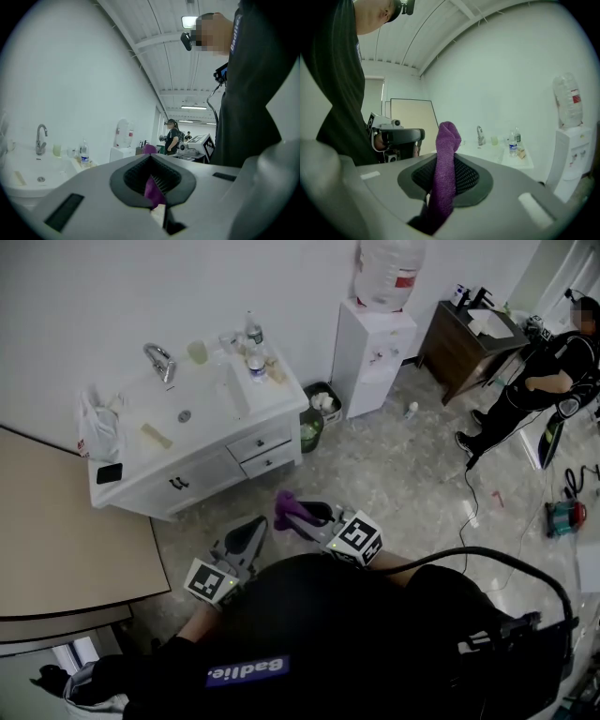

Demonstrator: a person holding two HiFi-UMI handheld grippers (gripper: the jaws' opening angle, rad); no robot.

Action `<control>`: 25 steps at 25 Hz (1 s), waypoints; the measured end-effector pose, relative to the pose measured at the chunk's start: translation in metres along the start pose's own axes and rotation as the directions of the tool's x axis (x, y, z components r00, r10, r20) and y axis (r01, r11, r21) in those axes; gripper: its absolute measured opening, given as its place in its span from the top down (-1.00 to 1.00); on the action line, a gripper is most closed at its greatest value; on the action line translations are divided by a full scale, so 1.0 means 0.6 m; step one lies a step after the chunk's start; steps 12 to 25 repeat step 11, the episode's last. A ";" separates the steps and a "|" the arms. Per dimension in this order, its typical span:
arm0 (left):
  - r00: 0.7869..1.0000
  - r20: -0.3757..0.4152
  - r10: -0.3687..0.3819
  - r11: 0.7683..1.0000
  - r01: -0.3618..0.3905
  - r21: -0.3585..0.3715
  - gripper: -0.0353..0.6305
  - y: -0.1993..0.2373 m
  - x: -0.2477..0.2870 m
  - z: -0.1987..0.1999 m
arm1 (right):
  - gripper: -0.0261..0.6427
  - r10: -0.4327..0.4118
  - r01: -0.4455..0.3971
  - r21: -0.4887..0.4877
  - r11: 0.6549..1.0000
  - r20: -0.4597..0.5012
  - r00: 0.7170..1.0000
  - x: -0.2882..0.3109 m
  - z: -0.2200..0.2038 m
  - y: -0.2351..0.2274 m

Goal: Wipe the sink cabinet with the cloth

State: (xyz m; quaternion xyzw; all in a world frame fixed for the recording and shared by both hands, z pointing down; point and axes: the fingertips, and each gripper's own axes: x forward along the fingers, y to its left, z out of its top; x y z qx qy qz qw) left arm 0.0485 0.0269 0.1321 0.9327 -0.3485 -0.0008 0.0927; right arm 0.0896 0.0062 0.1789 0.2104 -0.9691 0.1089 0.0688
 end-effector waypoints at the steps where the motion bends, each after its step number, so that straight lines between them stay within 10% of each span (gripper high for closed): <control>1: 1.000 -0.003 0.003 1.000 -0.003 -0.001 0.92 0.000 -0.001 -0.003 | 0.71 -0.008 0.008 0.010 1.000 0.000 1.000 -0.002 -0.004 -0.001; 25: 1.000 -0.012 -0.004 1.000 0.004 -0.013 0.92 -0.004 -0.002 -0.011 | 0.71 -0.027 0.027 0.026 0.999 0.002 1.000 -0.005 -0.009 0.001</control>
